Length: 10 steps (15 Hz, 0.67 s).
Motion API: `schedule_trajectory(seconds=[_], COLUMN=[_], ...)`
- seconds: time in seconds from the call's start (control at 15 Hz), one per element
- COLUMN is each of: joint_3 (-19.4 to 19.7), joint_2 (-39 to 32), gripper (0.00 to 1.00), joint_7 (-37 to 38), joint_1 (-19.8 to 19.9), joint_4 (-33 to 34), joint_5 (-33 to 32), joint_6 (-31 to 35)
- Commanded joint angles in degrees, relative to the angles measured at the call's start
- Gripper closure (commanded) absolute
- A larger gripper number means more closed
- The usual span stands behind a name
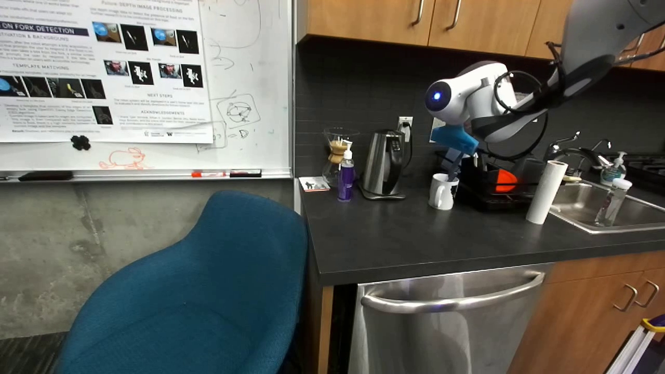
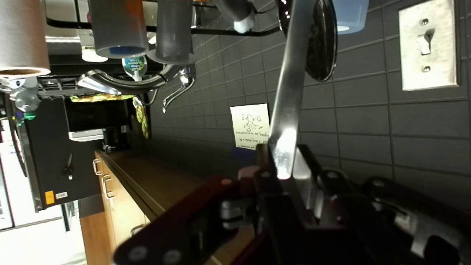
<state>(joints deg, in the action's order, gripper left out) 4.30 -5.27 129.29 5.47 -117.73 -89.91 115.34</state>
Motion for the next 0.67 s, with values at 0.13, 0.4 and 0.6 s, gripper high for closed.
schedule_trajectory(seconds=[0.13, 0.4, 0.6], joint_3=[-0.6, -1.1, -1.4], joint_2=[-2.9, -4.0, -4.6], gripper=[0.95, 0.95, 0.95], joint_7=[0.0, -0.3, -0.5], joint_1=[-1.1, -1.4, -1.6], joint_4=[1.4, 1.1, 0.9], joint_5=[-1.4, -1.4, -1.2], joint_6=[-3.2, -3.5, -3.3])
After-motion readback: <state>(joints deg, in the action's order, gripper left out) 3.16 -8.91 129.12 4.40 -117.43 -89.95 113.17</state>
